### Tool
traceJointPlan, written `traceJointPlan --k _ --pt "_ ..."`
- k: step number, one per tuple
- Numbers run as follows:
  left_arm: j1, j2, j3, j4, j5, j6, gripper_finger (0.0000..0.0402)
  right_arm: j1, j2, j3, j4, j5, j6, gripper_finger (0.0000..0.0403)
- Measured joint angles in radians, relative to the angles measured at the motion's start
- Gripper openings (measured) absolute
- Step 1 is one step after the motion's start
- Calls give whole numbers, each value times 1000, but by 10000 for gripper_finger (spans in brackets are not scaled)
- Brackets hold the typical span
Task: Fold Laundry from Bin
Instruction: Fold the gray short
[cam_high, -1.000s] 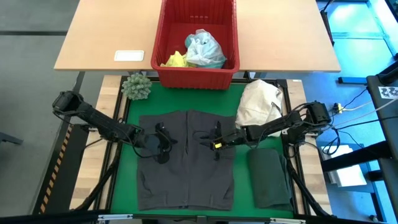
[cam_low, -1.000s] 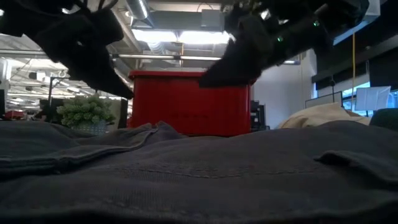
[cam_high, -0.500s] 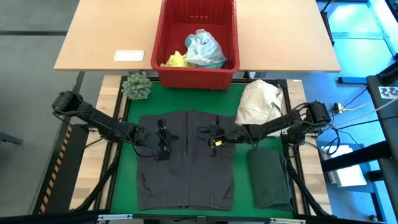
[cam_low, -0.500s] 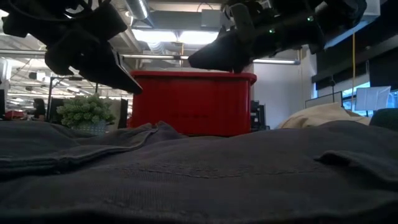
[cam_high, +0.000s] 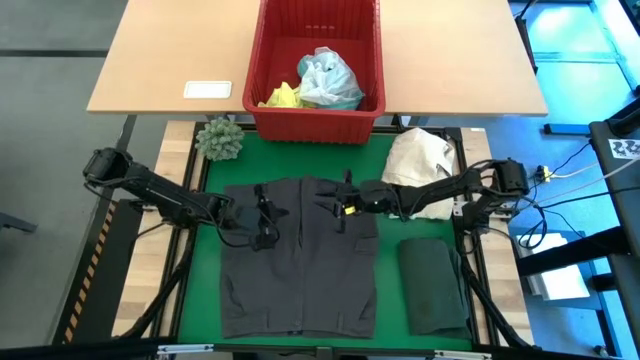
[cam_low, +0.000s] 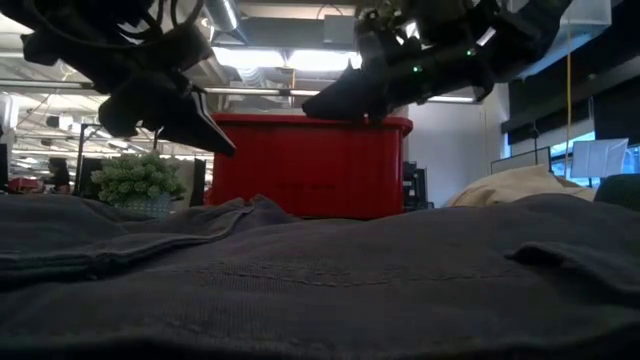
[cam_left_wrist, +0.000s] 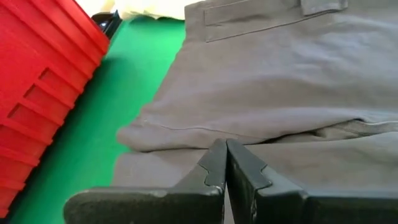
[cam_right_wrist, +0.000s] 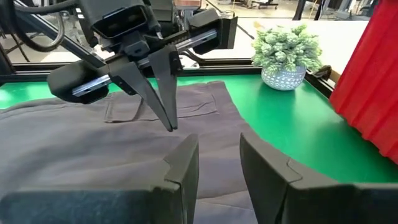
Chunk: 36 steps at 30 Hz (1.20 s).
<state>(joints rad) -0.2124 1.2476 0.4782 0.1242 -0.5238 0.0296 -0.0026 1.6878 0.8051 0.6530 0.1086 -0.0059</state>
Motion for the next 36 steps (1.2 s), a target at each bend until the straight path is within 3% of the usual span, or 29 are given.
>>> traceJointPlan --k 3,6,13,16,24,31,36 --pt "6 0 0 2 43 2 0 -25 -2 1 -21 -43 1 115" --pt "5 0 0 19 72 8 0 -40 -13 43 -153 -68 1 115" --pt "5 0 0 104 64 10 0 -37 -18 277 -731 1 1 115" --pt "3 0 0 119 63 7 0 -36 -19 334 -885 28 33 115" --pt "-7 0 0 121 79 1 22 -36 -14 315 -927 17 53 115" --pt "-21 0 0 126 81 -4 64 -36 -14 271 -789 -88 69 115" --pt "-29 0 0 126 81 -19 79 -36 -14 268 -783 -71 79 110"
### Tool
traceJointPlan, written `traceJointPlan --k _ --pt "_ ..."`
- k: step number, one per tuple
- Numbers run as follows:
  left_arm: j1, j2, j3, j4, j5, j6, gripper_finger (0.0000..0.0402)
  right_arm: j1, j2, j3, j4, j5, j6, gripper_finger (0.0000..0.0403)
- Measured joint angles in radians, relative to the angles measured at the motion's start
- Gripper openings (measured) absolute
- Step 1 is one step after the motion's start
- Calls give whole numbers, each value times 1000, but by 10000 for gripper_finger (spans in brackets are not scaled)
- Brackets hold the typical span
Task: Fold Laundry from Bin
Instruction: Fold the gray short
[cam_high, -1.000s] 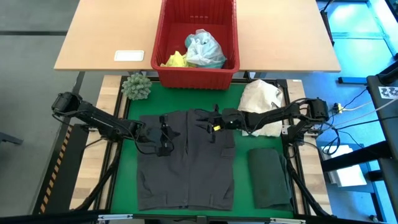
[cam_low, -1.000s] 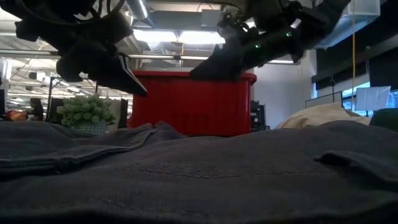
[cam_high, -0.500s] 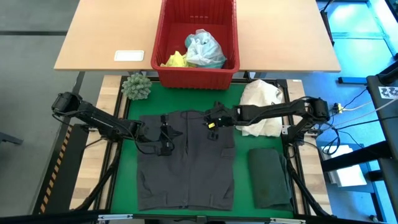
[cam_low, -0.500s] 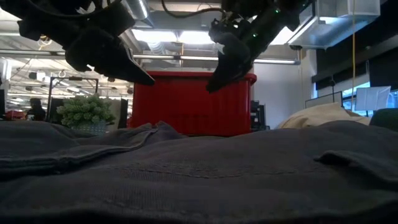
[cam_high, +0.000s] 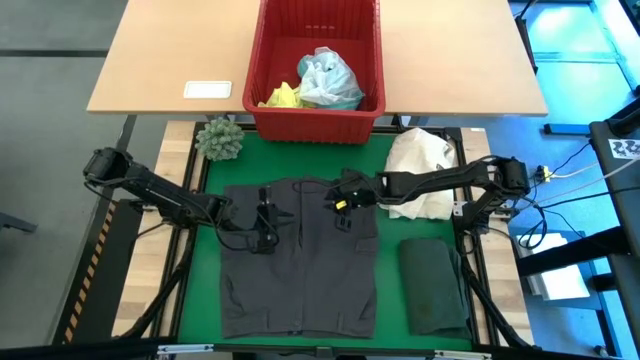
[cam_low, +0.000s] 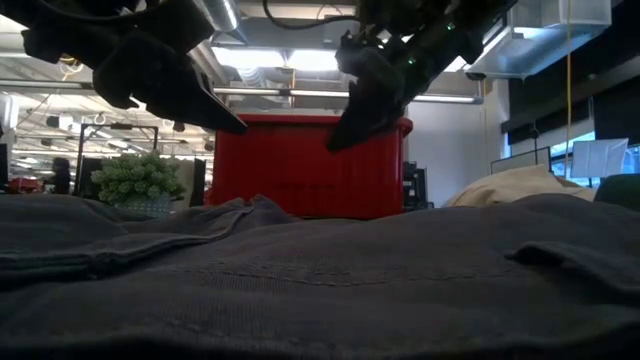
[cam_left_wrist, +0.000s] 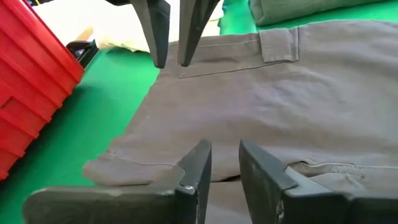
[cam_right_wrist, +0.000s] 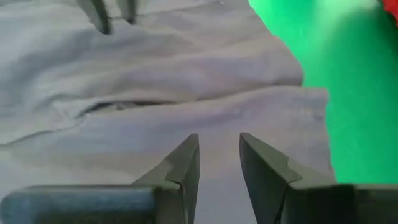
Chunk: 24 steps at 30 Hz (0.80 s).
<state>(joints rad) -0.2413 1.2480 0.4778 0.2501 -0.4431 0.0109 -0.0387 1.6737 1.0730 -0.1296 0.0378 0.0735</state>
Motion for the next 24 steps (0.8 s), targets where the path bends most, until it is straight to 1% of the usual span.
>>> traceJointPlan --k 3,6,8,14,18,20,24 --pt "0 0 0 0 0 0 81 0 0 -1 -14 11 1 81" --pt "0 0 0 -1 0 0 80 0 0 -1 -21 12 0 26" --pt "0 0 0 -1 0 0 81 0 0 -1 -23 12 0 8" --pt "0 0 0 -2 0 0 80 0 0 -1 -32 12 -3 4" --pt "0 0 0 -2 0 0 80 0 0 -1 -30 11 -1 24" --pt "0 0 0 -2 0 0 80 0 0 -1 -30 12 0 27" --pt "0 0 0 -2 0 0 80 0 0 -1 -32 10 -4 6"
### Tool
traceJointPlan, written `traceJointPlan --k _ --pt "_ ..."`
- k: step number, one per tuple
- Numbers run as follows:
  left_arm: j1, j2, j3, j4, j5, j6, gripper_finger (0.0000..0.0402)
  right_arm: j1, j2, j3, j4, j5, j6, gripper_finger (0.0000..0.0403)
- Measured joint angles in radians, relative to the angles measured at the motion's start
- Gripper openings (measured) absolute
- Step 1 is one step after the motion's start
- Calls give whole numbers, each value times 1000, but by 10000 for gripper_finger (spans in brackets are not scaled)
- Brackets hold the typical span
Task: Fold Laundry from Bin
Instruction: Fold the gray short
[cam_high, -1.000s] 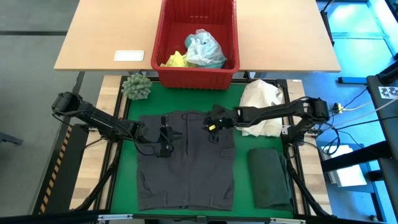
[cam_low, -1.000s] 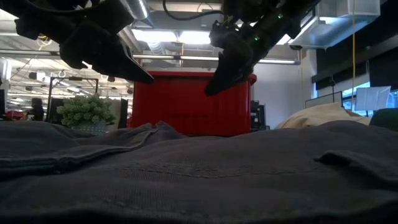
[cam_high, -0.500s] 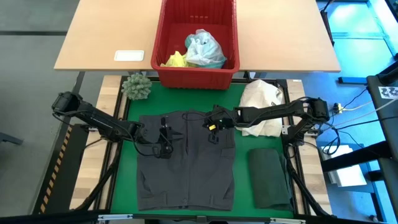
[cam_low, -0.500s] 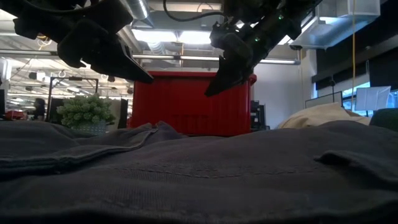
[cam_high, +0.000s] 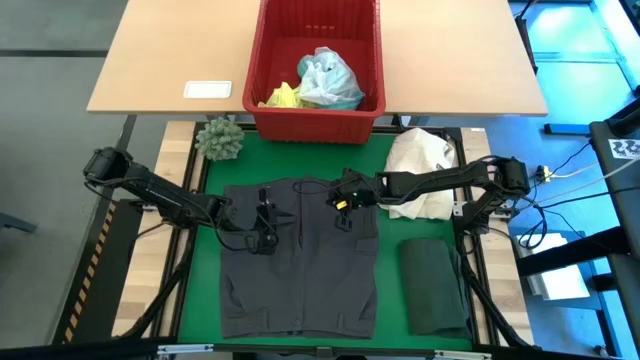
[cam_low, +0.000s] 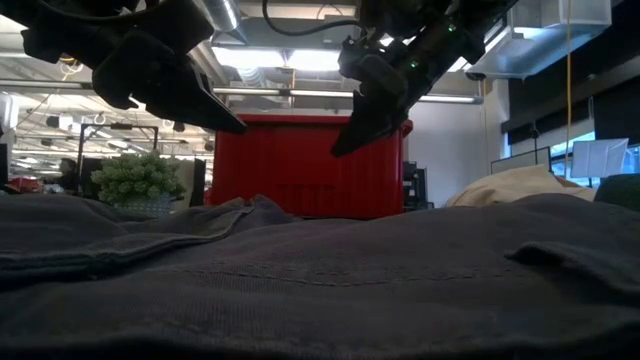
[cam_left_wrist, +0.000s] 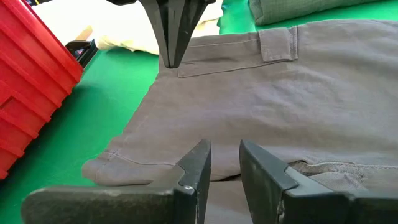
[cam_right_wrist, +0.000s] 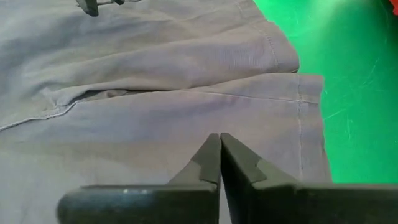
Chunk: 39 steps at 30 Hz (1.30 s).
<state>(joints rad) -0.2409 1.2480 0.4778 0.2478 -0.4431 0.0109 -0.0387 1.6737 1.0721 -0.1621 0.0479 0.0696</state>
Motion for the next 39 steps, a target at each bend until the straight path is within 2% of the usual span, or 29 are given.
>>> traceJointPlan --k 8,16,21,24,31,35,39 --pt "0 0 0 0 0 0 80 0 0 0 -40 8 -1 4" --pt "0 0 0 1 0 -2 80 34 -4 103 -431 52 88 1" --pt "0 0 0 22 0 -18 80 114 -5 112 -564 57 131 1" --pt "0 0 0 37 0 -28 80 175 -5 95 -531 101 168 1" --pt "-11 0 0 41 4 -59 80 311 -5 39 -470 125 212 1" --pt "-16 0 0 44 98 -68 80 350 -5 38 -513 136 244 1" --pt "-15 6 0 51 110 -81 80 369 -6 24 -515 170 267 1"
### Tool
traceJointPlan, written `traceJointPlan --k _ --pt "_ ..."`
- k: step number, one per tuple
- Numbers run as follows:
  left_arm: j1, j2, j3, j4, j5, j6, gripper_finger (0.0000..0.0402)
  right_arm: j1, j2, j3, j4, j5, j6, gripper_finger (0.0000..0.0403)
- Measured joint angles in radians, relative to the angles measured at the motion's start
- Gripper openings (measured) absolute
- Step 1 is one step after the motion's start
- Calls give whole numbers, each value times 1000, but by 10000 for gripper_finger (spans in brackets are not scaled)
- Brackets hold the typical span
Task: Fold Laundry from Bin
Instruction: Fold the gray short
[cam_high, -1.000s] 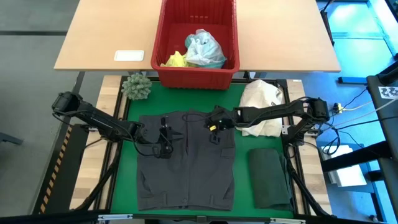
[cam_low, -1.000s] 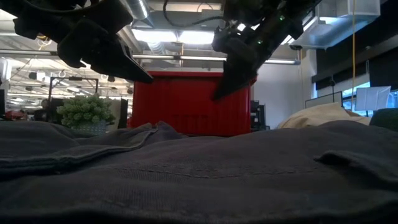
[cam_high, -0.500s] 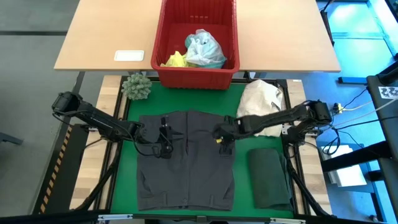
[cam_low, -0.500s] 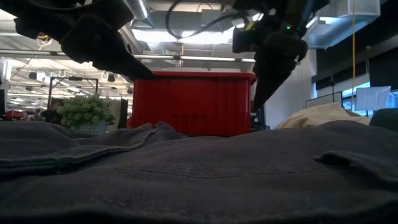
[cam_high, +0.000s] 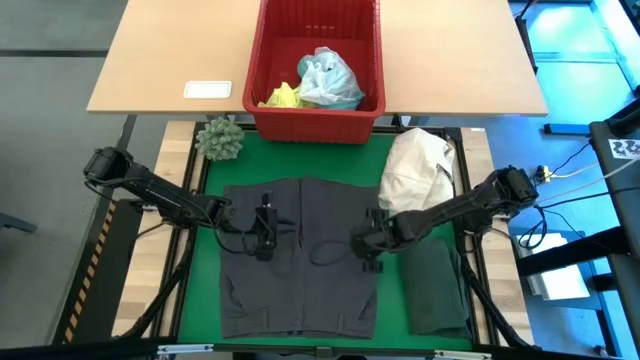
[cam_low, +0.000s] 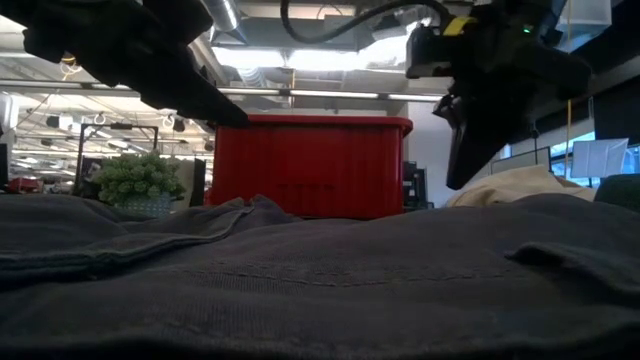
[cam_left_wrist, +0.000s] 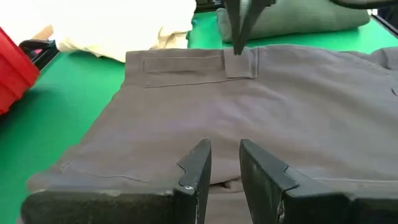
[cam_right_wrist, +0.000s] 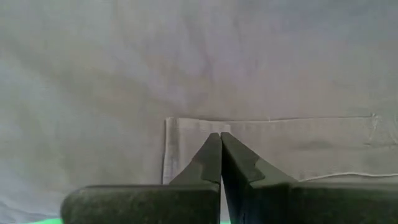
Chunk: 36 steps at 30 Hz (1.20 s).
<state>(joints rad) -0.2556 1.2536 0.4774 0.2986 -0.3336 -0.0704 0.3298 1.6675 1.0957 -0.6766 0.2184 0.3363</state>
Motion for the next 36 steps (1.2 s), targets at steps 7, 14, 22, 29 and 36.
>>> traceJointPlan --k 7,14,22,29,36 --pt "0 3 -1 12 -16 -2 80 -4 -95 -105 24 32 80 1" --pt "13 3 0 58 -22 -1 80 -3 -190 -212 31 86 166 1" --pt "16 3 0 61 -21 -3 80 -3 -180 -307 139 170 193 1" --pt "15 3 0 61 -17 -7 80 -3 -170 -326 172 155 210 1" --pt "35 82 1 122 9 -28 80 -17 -146 -325 199 154 206 1"
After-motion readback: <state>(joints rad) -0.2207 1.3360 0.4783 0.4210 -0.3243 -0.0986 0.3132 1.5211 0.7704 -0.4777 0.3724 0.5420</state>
